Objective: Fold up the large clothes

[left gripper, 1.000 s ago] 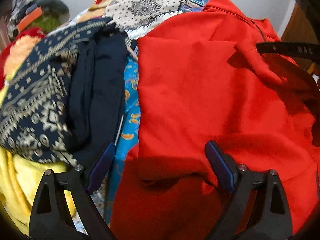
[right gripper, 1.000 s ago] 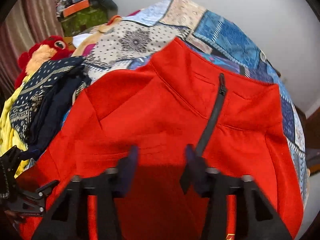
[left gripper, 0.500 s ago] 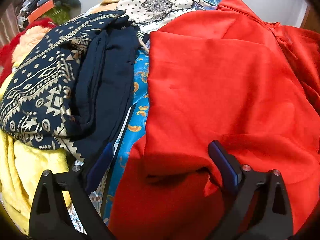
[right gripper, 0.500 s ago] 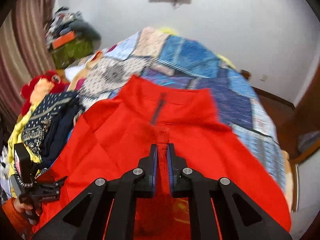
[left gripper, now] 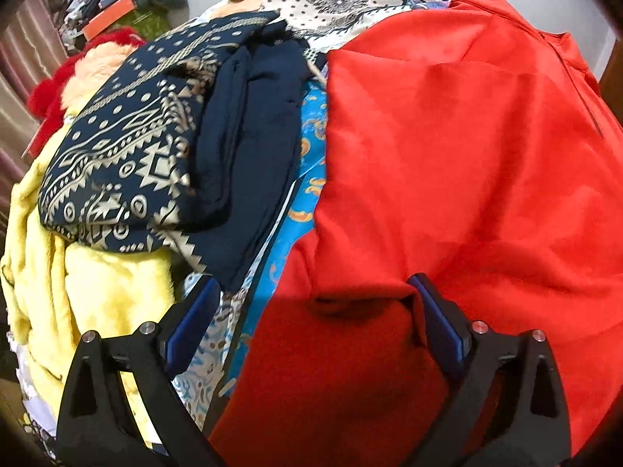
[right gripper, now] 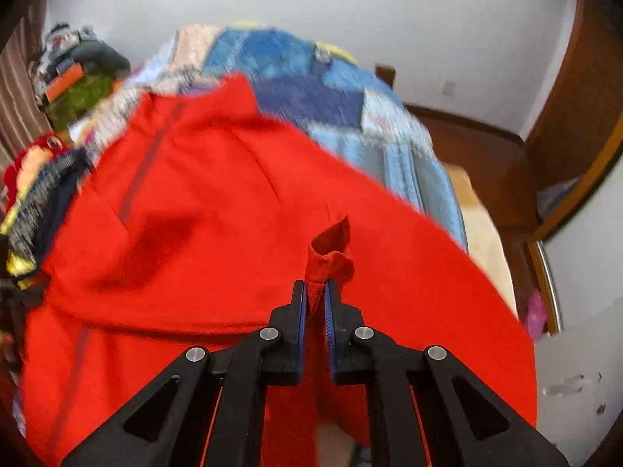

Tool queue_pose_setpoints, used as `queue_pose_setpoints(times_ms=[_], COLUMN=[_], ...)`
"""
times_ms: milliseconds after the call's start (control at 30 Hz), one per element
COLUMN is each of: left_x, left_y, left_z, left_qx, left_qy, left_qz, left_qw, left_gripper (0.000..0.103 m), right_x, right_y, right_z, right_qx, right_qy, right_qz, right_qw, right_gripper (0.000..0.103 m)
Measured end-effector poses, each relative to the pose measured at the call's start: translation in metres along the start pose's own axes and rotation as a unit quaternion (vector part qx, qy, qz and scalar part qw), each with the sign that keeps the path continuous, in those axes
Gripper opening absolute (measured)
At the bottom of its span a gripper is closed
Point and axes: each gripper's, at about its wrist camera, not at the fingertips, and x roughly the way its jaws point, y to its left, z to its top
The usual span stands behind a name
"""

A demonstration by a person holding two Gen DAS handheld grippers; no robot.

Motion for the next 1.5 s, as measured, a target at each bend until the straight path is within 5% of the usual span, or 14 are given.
queue_pose_setpoints(times_ms=[300, 333, 433, 667, 900, 1100, 1267, 1500], left_x=[0.005, 0.007, 0.01, -0.001, -0.053, -0.097, -0.103, -0.075], left_y=[-0.005, -0.004, 0.0, 0.001, -0.011, -0.06, -0.121, -0.204], left_z=[0.003, 0.003, 0.002, 0.004, 0.022, 0.043, 0.047, 0.038], left_qx=[0.025, 0.021, 0.004, 0.015, 0.049, 0.087, 0.125, 0.194], left_qy=[0.006, 0.008, 0.009, 0.004, -0.038, -0.078, -0.074, -0.045], left_qz=[0.036, 0.032, 0.027, 0.036, 0.02, -0.022, -0.077, -0.097], left_qw=[0.999, 0.9992, 0.9996, 0.9992, 0.9979, 0.9929, 0.9863, 0.9753], left_gripper=[0.103, 0.103, 0.103, 0.103, 0.103, 0.103, 0.103, 0.103], right_x=[0.01, 0.01, 0.006, -0.031, -0.082, -0.078, -0.066, -0.034], right_y=[0.02, 0.018, 0.004, -0.062, -0.106, -0.135, -0.147, -0.194], right_z=[-0.034, -0.035, -0.039, -0.057, -0.075, -0.113, -0.141, -0.166], right_qx=[-0.099, -0.101, -0.09, 0.029, 0.132, 0.254, 0.296, 0.397], right_qy=[-0.013, -0.013, -0.027, -0.011, -0.037, 0.004, 0.015, 0.023], right_qz=[-0.104, -0.123, -0.205, -0.096, -0.012, 0.091, 0.11, 0.145], right_qw=[0.99, 0.987, 0.974, 0.995, 0.991, 0.963, 0.949, 0.906], right_gripper=[0.009, 0.02, 0.101, 0.102, 0.102, 0.102, 0.102, 0.102])
